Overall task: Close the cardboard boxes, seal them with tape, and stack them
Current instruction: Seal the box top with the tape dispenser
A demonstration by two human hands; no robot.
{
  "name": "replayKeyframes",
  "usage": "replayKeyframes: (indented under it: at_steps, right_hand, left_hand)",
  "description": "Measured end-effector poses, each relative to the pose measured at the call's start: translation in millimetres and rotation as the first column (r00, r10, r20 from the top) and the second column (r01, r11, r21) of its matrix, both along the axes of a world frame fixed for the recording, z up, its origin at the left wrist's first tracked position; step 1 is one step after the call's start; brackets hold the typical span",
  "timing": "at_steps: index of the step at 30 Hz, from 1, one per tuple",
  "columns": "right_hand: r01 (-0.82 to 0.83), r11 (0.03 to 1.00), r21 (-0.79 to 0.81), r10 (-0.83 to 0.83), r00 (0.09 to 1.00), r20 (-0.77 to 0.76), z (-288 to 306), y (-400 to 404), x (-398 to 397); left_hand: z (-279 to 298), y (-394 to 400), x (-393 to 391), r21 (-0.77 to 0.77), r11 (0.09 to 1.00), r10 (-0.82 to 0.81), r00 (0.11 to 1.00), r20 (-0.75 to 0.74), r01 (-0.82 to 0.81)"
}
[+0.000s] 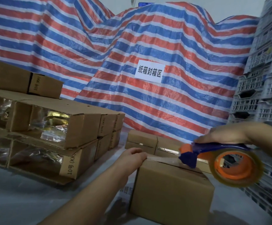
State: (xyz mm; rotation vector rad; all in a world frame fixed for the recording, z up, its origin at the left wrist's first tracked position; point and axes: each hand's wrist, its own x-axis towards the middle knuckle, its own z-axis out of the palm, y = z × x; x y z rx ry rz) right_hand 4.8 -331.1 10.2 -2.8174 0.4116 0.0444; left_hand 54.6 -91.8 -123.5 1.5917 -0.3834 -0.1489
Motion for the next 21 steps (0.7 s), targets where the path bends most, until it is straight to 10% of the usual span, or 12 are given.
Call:
replayKeyframes:
  at_steps: [9, 17, 21]
  right_hand:
    - [0.036, 0.965, -0.261, -0.062, 0.994, -0.093, 13, -3, -38]
    - [0.001, 0.98, -0.198, -0.02, 0.996, -0.093, 6, -5, -37]
    - [-0.017, 0.995, -0.099, 0.008, 0.996, -0.094, 9, -12, -43]
  left_hand:
    - [30, 9, -15, 0.317, 0.944, -0.054, 0.903, 0.425, -0.093]
    - [26, -29, -59, 0.814, 0.455, -0.53, 0.626, 0.573, -0.36]
    - [24, -25, -58, 0.795, 0.456, -0.537, 0.589, 0.604, -0.4]
